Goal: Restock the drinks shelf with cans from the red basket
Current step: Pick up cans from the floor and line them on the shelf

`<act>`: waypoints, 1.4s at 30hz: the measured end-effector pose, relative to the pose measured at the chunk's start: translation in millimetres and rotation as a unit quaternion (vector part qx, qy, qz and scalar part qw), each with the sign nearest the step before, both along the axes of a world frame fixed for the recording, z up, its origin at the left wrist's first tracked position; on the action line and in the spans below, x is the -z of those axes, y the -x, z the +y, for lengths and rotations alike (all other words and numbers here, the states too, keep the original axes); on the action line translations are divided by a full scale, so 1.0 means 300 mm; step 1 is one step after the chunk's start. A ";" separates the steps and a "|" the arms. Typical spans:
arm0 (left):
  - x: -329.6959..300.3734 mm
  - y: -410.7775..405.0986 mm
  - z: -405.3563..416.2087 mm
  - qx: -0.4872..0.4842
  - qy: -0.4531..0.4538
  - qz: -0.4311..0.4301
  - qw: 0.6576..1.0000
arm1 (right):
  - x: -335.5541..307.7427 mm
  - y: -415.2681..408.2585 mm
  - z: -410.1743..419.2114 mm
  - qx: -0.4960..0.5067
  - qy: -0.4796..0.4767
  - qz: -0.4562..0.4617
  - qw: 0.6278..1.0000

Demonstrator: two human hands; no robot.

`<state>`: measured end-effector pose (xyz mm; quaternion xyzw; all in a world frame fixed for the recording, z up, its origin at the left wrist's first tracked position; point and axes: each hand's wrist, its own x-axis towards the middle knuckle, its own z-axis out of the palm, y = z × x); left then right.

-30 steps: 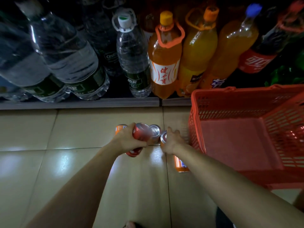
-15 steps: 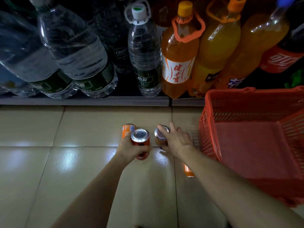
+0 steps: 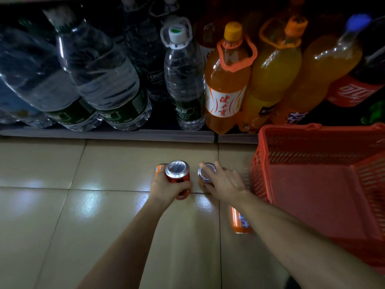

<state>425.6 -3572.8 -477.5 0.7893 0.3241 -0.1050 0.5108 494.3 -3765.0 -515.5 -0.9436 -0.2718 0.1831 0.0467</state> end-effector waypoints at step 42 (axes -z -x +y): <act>0.005 -0.010 -0.016 -0.040 -0.003 0.009 0.999 | 0.126 0.099 0.030 0.066 0.004 -0.024 0.998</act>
